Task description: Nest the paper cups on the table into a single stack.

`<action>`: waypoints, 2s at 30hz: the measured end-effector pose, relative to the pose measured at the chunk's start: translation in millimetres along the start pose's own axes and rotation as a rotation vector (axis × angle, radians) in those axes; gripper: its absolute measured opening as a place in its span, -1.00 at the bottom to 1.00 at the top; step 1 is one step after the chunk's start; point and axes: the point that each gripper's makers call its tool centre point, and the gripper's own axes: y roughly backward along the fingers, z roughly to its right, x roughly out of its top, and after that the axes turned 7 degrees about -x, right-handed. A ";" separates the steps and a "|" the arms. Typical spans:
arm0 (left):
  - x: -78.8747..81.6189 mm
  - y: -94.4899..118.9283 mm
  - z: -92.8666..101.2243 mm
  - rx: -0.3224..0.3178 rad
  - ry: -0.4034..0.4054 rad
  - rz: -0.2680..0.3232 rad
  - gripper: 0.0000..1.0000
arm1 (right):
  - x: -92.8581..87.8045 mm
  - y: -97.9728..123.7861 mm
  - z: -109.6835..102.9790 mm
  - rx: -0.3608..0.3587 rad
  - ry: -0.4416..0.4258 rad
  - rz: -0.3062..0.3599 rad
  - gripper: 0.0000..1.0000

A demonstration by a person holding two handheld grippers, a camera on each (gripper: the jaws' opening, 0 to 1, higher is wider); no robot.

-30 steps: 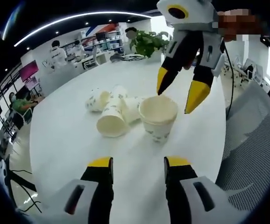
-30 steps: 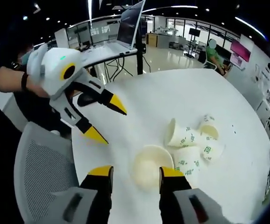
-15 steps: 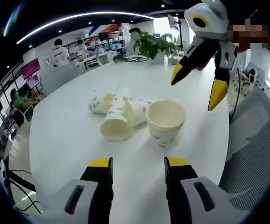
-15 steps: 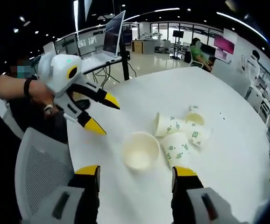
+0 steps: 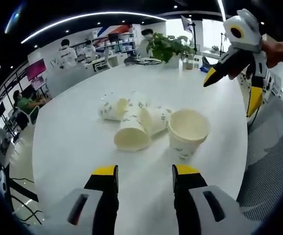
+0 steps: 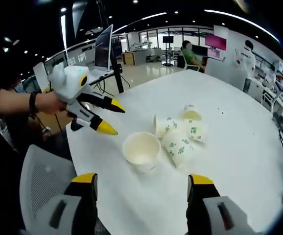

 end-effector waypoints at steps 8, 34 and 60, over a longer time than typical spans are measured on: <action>7.3 -11.8 -20.2 0.029 0.030 0.012 -0.15 | -13.3 11.5 -3.5 -0.026 -0.067 0.019 0.44; 17.5 -71.6 -45.0 -0.040 -0.025 -0.025 0.14 | -41.0 28.3 -0.8 -0.096 -0.231 0.042 0.43; 23.7 -117.6 -51.7 -0.071 0.036 0.027 -0.28 | -60.8 27.0 0.5 -0.111 -0.300 0.021 0.31</action>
